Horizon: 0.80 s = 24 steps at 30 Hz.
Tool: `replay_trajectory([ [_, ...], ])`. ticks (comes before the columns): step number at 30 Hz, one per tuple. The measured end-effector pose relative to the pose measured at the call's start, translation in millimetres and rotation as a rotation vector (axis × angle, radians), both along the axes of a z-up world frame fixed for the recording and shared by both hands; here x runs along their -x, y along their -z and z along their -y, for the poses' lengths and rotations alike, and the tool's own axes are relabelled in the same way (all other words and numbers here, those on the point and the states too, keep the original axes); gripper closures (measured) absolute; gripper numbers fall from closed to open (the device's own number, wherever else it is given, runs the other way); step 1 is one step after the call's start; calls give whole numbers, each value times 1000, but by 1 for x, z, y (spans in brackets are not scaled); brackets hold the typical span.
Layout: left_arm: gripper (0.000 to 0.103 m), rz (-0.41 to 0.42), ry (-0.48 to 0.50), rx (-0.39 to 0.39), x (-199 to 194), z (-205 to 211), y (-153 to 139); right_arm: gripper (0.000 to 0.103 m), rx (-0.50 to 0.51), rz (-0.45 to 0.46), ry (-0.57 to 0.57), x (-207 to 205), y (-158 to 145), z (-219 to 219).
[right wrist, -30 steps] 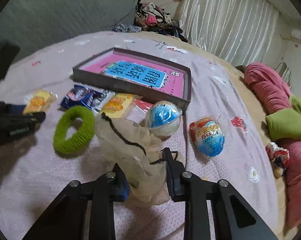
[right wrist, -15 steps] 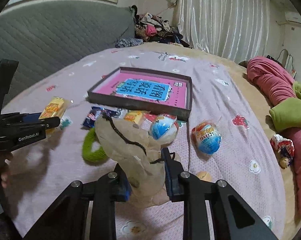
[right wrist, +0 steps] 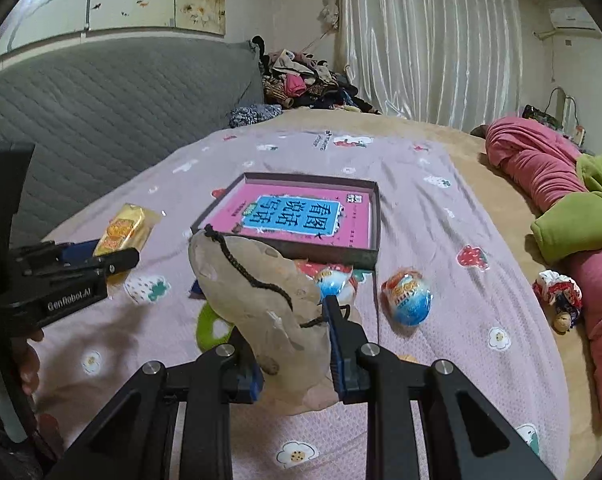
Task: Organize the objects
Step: 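Carry the cake and scrunchie into the tray and open both tools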
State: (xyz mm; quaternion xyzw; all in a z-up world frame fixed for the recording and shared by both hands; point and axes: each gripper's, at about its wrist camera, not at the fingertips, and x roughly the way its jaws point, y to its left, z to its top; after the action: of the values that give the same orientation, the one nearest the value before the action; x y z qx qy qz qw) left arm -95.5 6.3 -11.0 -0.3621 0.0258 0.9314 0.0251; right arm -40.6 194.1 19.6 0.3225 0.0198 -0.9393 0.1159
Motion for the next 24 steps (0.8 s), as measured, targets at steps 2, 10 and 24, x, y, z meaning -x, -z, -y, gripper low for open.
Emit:
replay_trajectory([
  [2,62,2,16,-4,1,1,-6,77,11,3,0,4,-7,-3],
  [10,62,-36,82,-17,18,1,-45,77,37,-8,-21,31,-51,-11],
  [24,62,-48,126,-42,67,-6,-83,77,109,-30,-40,89,-91,-7],
])
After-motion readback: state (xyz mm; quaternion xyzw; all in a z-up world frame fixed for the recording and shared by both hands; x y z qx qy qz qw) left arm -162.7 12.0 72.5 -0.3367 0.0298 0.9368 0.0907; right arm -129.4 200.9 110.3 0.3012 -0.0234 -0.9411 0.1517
